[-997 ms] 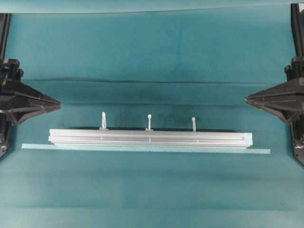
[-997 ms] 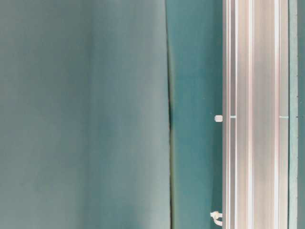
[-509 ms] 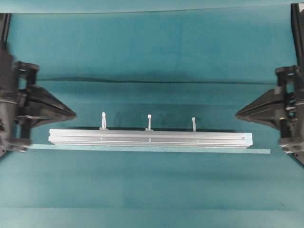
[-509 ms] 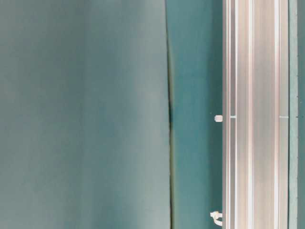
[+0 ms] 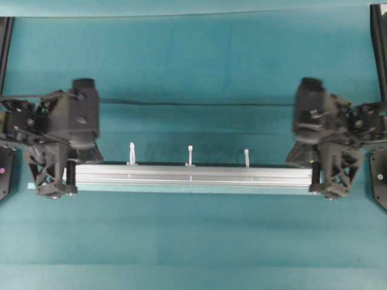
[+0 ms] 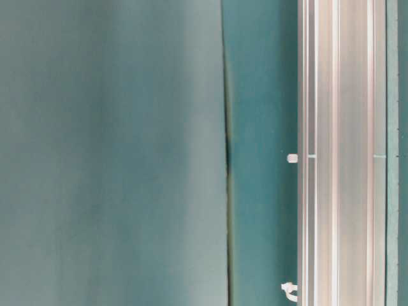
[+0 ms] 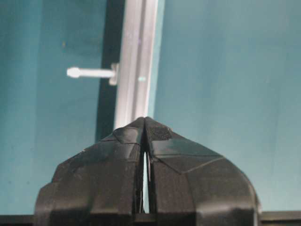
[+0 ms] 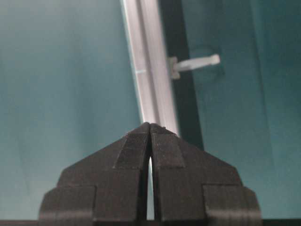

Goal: Lift the large metal rail with both hands.
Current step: 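Move both open grippers down toward the two ends of the silver rail, then lower both grippers around the rail ends and close them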

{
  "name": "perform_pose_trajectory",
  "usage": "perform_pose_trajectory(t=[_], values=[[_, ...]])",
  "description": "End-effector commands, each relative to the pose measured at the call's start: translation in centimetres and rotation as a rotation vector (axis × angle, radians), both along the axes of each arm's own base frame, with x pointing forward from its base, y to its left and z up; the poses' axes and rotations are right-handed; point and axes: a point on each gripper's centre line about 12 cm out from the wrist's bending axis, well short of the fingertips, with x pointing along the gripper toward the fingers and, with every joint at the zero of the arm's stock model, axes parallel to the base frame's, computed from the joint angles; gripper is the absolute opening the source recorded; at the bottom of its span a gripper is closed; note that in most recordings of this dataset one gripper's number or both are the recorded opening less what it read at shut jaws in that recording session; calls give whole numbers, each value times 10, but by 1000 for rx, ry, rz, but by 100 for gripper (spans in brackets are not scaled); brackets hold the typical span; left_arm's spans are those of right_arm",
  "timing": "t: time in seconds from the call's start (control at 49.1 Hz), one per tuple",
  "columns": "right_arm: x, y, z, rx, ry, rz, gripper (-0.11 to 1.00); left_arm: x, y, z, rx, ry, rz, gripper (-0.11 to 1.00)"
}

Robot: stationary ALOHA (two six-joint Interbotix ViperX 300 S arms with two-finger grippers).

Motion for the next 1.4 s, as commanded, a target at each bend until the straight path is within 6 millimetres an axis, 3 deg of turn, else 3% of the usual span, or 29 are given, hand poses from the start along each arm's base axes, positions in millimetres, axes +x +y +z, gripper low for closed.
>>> perform_pose_trajectory(t=[0.0,0.163,0.244,0.326,0.448,0.529,0.692,0.773,1.384], values=[[12,-1,2,-5,29,3,1,4,0,10,4,-28,-3,-2],[22,-2,-6,-10,104,18,9,3,-1,6,13,-8,-19,-2],[25,-2,-12,-12,131,24,24,5,-2,2,14,15,-23,-2],[25,-3,-16,-16,153,31,48,8,-2,-5,16,52,-28,-1],[25,-3,-19,-53,166,62,84,12,-1,-16,16,77,-25,18],[25,-5,-21,-71,176,73,95,13,0,-26,14,97,-18,40],[24,-8,-31,-77,211,74,95,8,4,-52,6,183,12,88],[25,-7,-41,-74,245,78,95,8,4,-58,8,193,7,98],[36,12,-73,-52,278,119,95,20,-9,-98,12,261,-33,99]])
